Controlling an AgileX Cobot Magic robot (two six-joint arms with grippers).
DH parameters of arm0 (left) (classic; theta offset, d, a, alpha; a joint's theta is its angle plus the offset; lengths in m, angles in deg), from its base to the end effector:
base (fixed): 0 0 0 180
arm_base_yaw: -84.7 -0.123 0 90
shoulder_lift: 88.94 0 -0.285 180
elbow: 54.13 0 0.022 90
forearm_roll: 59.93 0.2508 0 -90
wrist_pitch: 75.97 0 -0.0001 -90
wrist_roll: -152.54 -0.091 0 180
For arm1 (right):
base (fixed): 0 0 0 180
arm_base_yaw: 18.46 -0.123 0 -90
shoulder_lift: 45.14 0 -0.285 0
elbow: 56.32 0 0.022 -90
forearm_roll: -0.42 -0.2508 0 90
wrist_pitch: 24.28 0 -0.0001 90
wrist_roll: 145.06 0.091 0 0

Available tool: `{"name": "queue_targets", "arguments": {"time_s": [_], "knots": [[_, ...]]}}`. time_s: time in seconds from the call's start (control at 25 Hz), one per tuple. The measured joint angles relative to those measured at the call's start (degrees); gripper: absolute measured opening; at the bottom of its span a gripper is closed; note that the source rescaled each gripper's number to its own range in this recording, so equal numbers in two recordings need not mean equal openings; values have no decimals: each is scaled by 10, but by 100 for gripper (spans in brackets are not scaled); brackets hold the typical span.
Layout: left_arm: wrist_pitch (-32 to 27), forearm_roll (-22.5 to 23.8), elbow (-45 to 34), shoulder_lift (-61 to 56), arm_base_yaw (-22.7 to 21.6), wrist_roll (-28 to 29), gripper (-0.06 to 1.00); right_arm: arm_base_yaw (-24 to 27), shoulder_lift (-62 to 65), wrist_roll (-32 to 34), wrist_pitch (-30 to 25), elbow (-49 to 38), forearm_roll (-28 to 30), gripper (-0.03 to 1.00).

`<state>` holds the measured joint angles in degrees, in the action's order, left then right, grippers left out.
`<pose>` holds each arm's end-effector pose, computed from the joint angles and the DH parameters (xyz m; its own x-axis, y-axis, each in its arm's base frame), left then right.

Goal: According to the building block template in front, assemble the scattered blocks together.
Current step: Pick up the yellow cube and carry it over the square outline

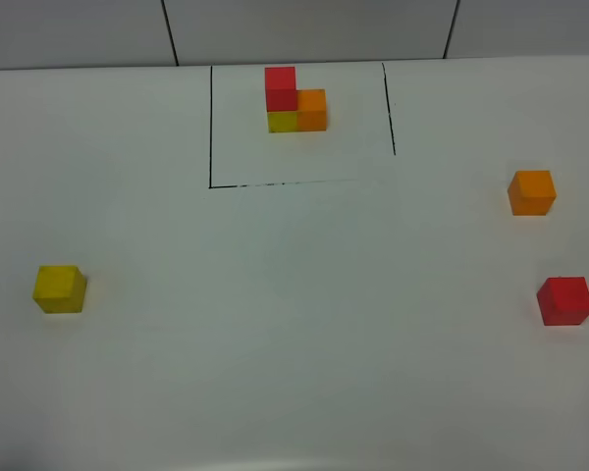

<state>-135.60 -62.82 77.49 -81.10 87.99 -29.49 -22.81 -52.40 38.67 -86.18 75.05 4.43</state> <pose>-0.0045 -0.0037 0.2799 -0.4338 0.0349 -0.9003 0.1007 0.9949 -0.0100 -0.0066 -0.0061 0.2755 -0.4644 -0.0032 -0.8856 -0.0064 1.0000 -0.0003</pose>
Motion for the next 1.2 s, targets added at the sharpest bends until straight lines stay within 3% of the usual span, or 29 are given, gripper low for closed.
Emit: {"name": "queue_targets", "arguments": {"time_s": [1.0, 1.2], "knots": [[0, 3, 0, 0, 0, 0, 0, 0, 0, -1, 0, 0, 0, 73], [4, 4, 2, 5, 0, 0, 5, 0, 0, -1, 0, 0, 0, 73]]}}
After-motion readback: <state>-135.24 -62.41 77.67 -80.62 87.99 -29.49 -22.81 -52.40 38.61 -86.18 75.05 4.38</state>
